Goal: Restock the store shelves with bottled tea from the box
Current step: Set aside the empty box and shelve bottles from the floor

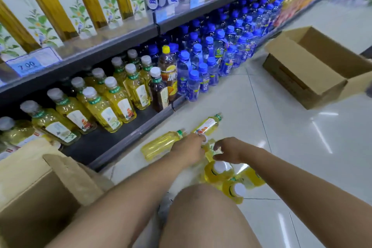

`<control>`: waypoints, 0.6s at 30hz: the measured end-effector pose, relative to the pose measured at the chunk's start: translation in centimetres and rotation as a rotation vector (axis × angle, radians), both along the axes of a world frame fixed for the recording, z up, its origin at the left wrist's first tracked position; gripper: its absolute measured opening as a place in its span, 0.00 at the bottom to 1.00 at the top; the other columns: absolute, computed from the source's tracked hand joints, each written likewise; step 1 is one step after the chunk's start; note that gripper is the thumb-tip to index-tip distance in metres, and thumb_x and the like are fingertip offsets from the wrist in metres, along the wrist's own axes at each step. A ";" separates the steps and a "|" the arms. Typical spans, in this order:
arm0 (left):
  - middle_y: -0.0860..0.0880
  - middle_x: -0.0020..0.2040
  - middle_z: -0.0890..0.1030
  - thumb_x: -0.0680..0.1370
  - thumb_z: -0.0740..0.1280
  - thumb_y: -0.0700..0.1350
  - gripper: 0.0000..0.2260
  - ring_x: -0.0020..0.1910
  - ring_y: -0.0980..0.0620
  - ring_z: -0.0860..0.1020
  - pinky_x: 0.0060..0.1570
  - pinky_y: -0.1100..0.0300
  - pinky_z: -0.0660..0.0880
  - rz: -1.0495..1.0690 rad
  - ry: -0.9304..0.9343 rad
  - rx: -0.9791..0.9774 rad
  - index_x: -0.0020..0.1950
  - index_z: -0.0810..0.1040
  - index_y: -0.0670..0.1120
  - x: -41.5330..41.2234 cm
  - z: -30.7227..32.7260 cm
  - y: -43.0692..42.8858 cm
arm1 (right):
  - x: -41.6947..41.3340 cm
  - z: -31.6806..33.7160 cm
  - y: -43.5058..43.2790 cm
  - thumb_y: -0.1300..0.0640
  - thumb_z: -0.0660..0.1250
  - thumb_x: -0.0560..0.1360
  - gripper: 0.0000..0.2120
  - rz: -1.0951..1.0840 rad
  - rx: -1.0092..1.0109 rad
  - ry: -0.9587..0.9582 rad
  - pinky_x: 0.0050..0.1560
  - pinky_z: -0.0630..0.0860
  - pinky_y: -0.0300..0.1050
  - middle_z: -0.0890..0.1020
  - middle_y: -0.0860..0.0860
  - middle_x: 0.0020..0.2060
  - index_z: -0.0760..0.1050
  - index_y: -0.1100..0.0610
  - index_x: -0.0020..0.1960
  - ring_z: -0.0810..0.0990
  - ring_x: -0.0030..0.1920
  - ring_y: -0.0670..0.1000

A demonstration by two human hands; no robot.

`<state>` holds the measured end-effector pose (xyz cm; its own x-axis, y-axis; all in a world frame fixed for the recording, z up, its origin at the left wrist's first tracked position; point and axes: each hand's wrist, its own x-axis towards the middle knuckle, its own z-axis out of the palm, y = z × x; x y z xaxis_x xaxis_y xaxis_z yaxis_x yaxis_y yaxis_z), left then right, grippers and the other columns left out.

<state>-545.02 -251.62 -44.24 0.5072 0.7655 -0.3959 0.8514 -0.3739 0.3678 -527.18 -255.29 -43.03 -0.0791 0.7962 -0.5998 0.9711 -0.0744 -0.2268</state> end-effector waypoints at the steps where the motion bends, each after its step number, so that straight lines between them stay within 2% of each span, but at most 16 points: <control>1: 0.49 0.70 0.72 0.80 0.64 0.53 0.19 0.67 0.43 0.73 0.58 0.49 0.75 -0.034 0.042 0.011 0.71 0.71 0.55 0.5 -0.1 -0.2 | 0.3 -0.6 -0.8 0.43 0.67 0.76 0.21 -0.010 -0.003 0.014 0.58 0.72 0.44 0.81 0.54 0.56 0.75 0.52 0.65 0.77 0.60 0.55; 6: 0.47 0.66 0.74 0.81 0.62 0.55 0.19 0.65 0.42 0.74 0.57 0.47 0.75 -0.082 0.196 0.028 0.71 0.71 0.52 -0.1 -0.3 -0.8 | -0.1 -2.5 -2.7 0.45 0.68 0.76 0.23 -0.049 -0.018 0.048 0.58 0.72 0.45 0.79 0.55 0.59 0.72 0.52 0.69 0.76 0.62 0.55; 11: 0.46 0.67 0.75 0.81 0.60 0.49 0.17 0.66 0.42 0.74 0.58 0.48 0.72 -0.073 0.344 0.109 0.69 0.74 0.52 -2.8 0.8 -0.6 | -2.4 -2.6 -2.2 0.43 0.65 0.76 0.24 -0.003 0.071 -0.112 0.59 0.74 0.50 0.74 0.54 0.62 0.70 0.49 0.70 0.74 0.62 0.57; 15: 0.45 0.62 0.78 0.80 0.60 0.46 0.14 0.62 0.42 0.76 0.54 0.49 0.72 -0.019 0.443 0.247 0.64 0.77 0.48 -6.8 4.7 -0.8 | -5.6 2.2 0.9 0.44 0.66 0.77 0.22 0.073 0.136 -0.001 0.57 0.73 0.48 0.77 0.56 0.61 0.74 0.54 0.66 0.75 0.61 0.57; 18: 0.45 0.60 0.79 0.82 0.59 0.46 0.13 0.60 0.42 0.77 0.54 0.49 0.71 0.053 0.432 0.336 0.63 0.77 0.47 -10.9 8.8 -1.9 | -8.3 8.2 3.4 0.45 0.65 0.78 0.22 0.094 0.226 0.018 0.60 0.72 0.47 0.79 0.55 0.62 0.75 0.57 0.66 0.75 0.63 0.57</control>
<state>-555.89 -253.57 -35.43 0.3099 0.9059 -0.2885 0.9195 -0.3628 -0.1515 -535.45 -251.87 -34.87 -0.1683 0.8985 -0.4054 0.9670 0.0708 -0.2447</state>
